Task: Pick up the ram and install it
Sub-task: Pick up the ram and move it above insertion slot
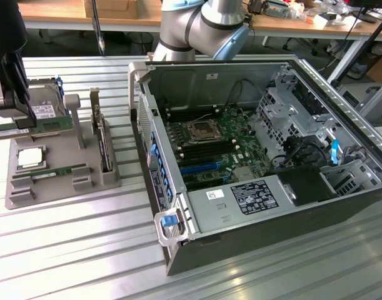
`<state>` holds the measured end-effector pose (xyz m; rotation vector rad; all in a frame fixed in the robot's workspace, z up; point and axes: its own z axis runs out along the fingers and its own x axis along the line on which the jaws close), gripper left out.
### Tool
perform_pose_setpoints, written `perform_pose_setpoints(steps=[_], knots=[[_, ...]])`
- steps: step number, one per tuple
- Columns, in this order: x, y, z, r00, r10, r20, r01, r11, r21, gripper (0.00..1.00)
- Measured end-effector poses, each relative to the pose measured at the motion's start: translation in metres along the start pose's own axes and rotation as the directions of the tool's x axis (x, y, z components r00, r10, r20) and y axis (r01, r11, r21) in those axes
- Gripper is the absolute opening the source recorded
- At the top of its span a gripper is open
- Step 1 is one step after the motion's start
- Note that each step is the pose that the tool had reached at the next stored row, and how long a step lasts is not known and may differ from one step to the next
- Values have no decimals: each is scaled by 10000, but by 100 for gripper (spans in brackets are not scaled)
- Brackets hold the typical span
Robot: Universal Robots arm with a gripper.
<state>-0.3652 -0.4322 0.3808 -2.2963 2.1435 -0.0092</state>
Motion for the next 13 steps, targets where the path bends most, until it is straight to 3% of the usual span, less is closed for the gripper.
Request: perform_pose_setpoints(steps=[13], knots=[[0,-1,-153,10000,0,0,0,10000,-1,12]])
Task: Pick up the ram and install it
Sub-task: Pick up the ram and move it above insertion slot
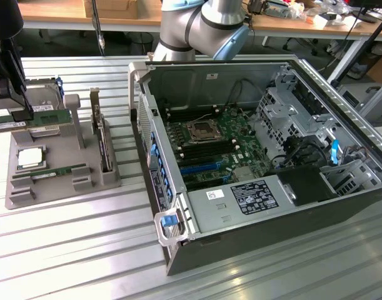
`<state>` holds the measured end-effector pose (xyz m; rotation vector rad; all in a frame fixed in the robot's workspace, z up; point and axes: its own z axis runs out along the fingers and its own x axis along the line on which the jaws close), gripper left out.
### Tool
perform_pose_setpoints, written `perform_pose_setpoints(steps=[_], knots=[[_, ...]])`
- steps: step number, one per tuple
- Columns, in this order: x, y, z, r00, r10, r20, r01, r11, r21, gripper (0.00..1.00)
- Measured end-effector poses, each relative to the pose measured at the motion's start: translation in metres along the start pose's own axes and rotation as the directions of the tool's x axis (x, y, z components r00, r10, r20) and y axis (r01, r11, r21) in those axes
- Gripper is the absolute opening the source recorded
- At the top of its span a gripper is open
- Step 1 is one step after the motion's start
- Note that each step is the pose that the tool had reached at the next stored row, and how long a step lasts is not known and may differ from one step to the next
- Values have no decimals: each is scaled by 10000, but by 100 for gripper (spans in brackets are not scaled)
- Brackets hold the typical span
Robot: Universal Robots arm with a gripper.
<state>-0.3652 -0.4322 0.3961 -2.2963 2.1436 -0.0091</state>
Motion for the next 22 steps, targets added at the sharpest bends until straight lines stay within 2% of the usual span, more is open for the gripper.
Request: perform_pose_setpoints(steps=[8,14,17,22], knots=[[1,0,-105,10000,0,1,0,10000,1,12],[1,-1,-112,10000,-1,1,1,10000,0,12],[2,-25,-112,10000,0,-2,0,10000,0,12],[8,-114,-111,10000,0,-18,0,10000,-1,12]])
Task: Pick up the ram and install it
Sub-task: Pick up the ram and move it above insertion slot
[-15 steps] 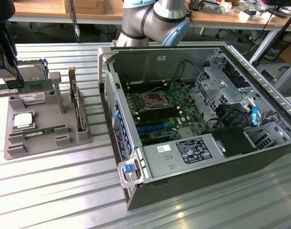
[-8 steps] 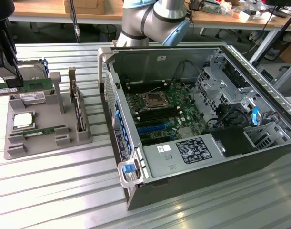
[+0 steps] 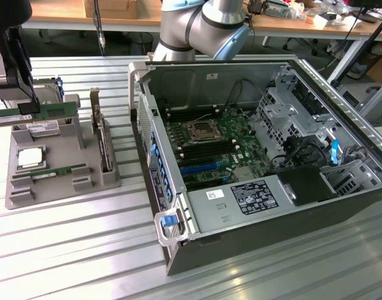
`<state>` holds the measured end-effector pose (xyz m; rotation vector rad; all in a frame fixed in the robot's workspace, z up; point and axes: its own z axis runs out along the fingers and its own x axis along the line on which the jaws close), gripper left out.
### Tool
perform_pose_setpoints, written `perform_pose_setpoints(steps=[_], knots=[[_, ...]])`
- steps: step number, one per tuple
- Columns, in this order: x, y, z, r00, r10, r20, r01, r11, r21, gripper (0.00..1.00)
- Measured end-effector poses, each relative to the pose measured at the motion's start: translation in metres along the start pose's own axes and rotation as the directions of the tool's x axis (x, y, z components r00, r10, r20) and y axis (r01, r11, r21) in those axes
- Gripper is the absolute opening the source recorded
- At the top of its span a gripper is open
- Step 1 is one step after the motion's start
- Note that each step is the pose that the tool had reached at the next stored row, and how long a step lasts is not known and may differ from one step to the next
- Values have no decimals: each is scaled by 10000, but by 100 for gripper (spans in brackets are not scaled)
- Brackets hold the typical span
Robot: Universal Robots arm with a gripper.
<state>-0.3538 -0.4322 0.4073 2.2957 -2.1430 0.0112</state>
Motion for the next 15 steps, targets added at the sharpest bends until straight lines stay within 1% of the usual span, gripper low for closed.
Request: perform_pose_setpoints(steps=[9,15], knots=[[8,-113,1,10000,0,-14,0,10000,-1,12],[12,-172,1,10000,0,-21,0,10000,-2,12]])
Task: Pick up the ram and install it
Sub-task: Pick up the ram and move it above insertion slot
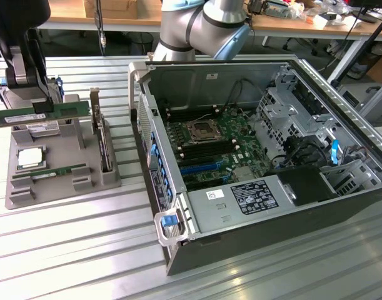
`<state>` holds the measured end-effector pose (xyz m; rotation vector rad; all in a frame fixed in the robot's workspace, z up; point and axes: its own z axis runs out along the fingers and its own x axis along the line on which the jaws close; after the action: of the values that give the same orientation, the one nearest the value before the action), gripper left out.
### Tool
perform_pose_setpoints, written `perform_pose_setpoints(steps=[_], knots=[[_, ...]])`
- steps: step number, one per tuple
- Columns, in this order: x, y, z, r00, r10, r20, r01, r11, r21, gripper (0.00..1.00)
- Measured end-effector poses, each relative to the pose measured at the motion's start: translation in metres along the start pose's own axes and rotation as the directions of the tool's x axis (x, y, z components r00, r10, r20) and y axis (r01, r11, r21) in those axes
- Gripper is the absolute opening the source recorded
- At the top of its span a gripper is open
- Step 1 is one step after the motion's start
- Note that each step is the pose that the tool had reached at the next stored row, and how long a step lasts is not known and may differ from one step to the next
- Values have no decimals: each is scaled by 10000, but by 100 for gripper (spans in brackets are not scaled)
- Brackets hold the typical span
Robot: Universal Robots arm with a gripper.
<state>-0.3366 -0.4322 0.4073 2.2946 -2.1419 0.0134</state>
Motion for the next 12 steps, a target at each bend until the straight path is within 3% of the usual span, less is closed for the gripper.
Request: perform_pose_setpoints(steps=[12], knots=[[9,-137,0,10000,0,-11,0,10000,-2,12]])
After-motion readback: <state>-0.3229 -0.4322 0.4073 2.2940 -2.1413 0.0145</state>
